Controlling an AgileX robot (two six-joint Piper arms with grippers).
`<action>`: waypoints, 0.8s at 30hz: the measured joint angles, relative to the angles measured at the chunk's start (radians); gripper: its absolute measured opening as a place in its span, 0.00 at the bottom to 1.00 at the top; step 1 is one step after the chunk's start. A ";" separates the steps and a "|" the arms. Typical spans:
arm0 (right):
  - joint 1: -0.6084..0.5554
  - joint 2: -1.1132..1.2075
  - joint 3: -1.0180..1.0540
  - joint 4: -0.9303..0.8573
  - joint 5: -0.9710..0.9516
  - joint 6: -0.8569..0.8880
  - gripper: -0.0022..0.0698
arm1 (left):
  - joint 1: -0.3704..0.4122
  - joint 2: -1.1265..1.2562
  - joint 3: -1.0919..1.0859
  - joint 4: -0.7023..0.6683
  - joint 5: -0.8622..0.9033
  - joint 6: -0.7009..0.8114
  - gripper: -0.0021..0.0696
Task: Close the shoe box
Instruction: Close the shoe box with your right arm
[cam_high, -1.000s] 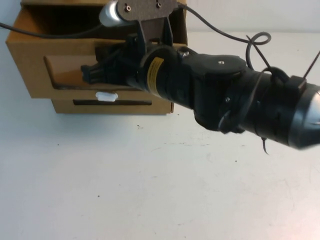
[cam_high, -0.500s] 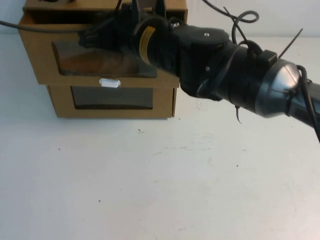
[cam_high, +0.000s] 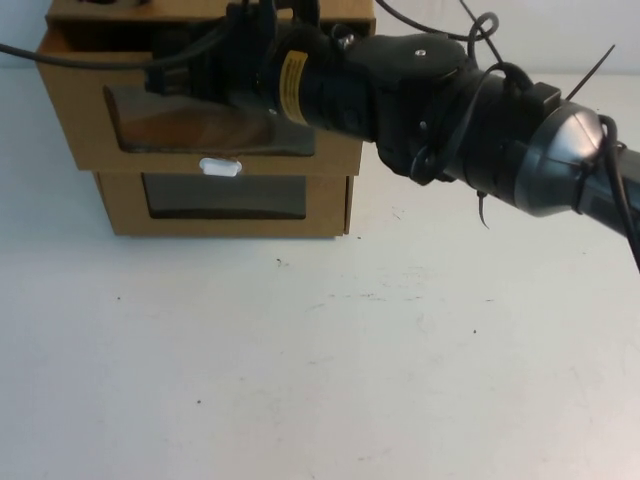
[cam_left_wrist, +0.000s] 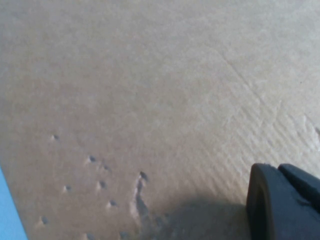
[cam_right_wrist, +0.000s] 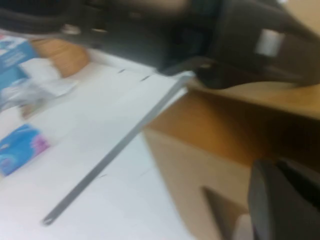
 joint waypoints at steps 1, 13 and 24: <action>0.000 -0.006 0.000 -0.017 -0.019 0.021 0.01 | 0.000 0.000 0.000 0.000 0.000 0.000 0.02; 0.000 -0.032 0.055 -0.057 -0.116 0.080 0.01 | 0.000 0.000 0.000 0.000 0.000 0.004 0.02; -0.019 -0.032 0.092 -0.057 0.055 0.071 0.01 | 0.000 0.000 0.000 0.000 0.001 0.004 0.02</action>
